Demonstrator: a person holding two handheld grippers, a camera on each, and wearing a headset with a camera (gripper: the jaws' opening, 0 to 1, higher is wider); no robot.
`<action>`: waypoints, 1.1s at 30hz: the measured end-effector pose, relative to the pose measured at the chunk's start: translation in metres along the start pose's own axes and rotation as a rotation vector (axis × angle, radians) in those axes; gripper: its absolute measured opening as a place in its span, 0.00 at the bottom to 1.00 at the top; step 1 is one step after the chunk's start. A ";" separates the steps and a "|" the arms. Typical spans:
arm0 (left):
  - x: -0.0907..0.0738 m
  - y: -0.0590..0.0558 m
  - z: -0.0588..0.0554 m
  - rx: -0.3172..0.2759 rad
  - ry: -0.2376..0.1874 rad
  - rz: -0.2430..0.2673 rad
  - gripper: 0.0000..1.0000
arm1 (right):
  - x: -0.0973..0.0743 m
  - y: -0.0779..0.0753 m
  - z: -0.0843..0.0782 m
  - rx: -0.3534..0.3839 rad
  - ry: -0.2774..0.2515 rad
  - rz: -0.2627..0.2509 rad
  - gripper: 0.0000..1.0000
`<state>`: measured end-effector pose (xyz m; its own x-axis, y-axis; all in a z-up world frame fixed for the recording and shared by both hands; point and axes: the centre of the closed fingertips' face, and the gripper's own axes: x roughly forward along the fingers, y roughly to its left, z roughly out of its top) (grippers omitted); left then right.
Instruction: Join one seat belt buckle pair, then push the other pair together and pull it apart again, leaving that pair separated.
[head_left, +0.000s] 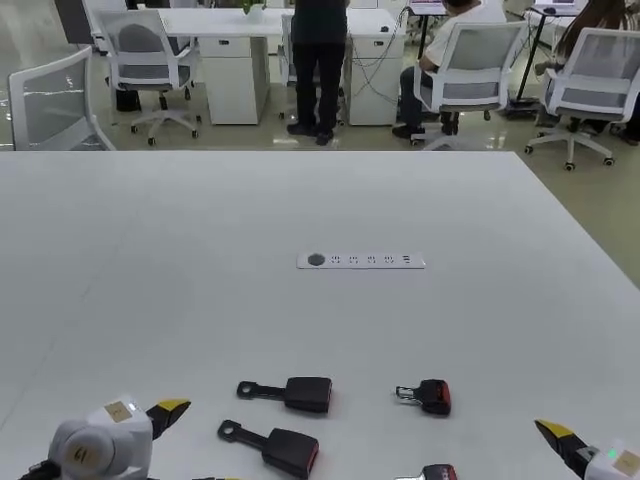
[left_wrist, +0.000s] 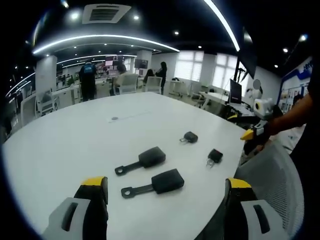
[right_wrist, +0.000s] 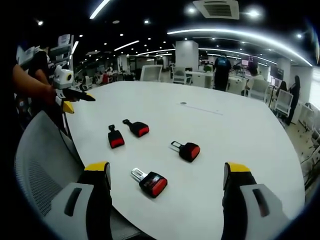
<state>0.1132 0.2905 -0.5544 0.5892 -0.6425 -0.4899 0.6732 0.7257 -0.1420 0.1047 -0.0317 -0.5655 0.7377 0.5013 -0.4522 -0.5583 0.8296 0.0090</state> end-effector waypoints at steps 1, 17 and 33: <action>0.000 0.000 0.000 0.001 0.001 0.000 0.99 | 0.000 -0.001 0.000 0.000 0.000 -0.001 0.94; 0.000 -0.001 0.003 0.006 0.005 -0.005 0.99 | -0.003 0.001 -0.002 0.010 0.000 -0.003 0.94; 0.003 -0.005 0.004 0.005 0.006 -0.007 0.99 | -0.001 0.000 -0.003 0.016 -0.002 -0.006 0.93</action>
<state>0.1132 0.2843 -0.5516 0.5819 -0.6459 -0.4943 0.6793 0.7201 -0.1413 0.1028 -0.0326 -0.5678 0.7421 0.4965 -0.4502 -0.5473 0.8367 0.0205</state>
